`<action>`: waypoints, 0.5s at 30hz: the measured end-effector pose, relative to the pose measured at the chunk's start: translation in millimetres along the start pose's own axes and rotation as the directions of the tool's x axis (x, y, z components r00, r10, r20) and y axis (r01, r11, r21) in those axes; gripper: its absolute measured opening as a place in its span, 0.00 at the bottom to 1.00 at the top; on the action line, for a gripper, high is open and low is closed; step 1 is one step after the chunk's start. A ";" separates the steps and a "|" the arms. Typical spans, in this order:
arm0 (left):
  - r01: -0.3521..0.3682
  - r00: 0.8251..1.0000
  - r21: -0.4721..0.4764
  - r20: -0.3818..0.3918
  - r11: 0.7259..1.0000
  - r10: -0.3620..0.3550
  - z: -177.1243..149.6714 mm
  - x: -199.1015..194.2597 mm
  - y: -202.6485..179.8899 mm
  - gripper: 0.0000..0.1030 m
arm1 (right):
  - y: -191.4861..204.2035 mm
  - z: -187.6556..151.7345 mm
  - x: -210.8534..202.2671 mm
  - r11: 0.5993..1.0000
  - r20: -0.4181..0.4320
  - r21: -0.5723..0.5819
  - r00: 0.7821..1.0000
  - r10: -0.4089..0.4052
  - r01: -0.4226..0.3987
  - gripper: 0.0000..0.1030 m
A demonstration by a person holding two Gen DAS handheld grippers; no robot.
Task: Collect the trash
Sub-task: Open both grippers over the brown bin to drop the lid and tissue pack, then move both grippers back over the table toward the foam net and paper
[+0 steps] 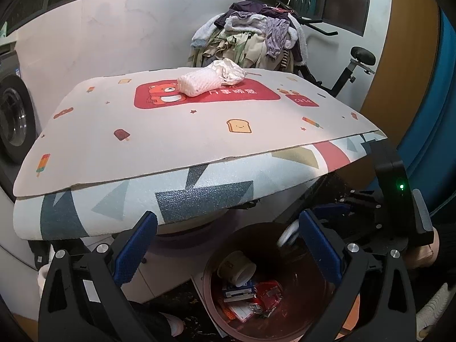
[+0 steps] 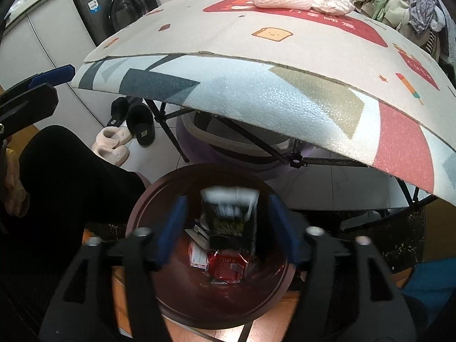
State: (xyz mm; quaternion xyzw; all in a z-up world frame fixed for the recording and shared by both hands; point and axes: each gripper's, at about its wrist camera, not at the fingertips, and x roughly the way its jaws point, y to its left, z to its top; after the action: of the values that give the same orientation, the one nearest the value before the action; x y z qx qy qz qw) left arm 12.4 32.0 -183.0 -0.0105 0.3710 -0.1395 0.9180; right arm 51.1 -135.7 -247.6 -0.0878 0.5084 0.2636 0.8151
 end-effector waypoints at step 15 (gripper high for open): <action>0.009 0.994 -0.034 0.109 0.999 -0.005 13.6 -15.0 3.9 0.94 | -6.4 9.2 -12.3 0.998 0.046 0.030 0.997 -0.063 0.062 0.94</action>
State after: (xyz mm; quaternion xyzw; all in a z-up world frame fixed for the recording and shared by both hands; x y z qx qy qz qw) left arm 12.3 38.6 -163.5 -0.0353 0.3227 -0.1353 0.9361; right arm 57.4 -141.5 -233.4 -0.0860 0.4897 0.2327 0.8359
